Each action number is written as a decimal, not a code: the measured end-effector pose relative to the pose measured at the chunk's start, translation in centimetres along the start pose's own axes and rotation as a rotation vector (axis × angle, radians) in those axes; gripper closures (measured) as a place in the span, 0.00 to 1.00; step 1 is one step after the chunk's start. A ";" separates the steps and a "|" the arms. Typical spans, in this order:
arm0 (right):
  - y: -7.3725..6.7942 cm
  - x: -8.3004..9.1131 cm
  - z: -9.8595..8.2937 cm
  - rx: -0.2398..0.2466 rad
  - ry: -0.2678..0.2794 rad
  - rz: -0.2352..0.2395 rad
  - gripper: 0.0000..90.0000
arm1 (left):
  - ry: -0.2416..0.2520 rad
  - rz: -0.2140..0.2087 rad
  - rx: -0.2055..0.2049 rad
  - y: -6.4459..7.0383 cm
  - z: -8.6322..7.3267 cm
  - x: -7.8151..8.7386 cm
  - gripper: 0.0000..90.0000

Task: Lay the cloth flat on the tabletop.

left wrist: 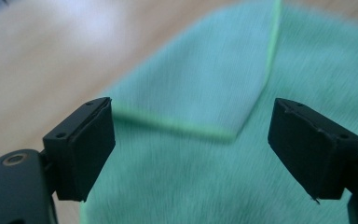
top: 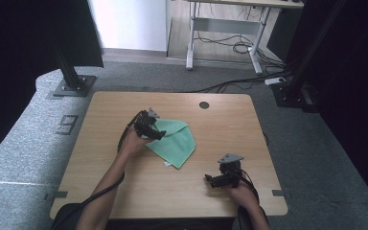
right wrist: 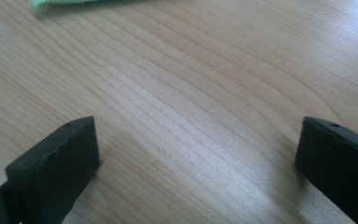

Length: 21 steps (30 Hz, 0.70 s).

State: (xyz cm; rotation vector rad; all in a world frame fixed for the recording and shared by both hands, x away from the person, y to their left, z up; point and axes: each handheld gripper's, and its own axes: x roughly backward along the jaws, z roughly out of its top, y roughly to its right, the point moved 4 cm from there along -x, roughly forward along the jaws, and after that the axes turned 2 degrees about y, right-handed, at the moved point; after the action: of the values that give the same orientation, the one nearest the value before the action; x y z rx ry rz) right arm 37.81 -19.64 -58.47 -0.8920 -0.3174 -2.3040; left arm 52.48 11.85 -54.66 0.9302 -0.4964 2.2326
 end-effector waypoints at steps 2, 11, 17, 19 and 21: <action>0.0 0.0 0.0 0.000 0.000 0.000 0.00 | -0.026 0.007 0.005 0.0 -1.4 -0.5 0.16; -0.1 -0.1 0.3 -0.014 -0.023 -0.015 0.00 | 0.007 0.031 0.085 1.6 -3.8 0.3 0.18; -0.9 -0.6 1.3 0.001 -0.027 -0.027 0.00 | 0.004 0.037 0.109 4.1 -5.0 1.6 0.18; -1.3 -0.8 2.1 -0.003 -0.011 -0.020 0.00 | -0.007 0.024 0.107 5.1 -5.3 2.1 0.19; -1.6 -1.0 2.9 -0.008 0.008 -0.015 0.00 | -0.018 -0.001 0.108 6.1 -5.7 2.6 0.19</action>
State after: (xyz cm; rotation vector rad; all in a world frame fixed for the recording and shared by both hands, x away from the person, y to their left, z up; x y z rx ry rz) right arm 38.86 -16.64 -56.98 -0.8871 -0.3131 -2.3232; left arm 44.10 11.80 -57.12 1.0065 -0.3863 2.2705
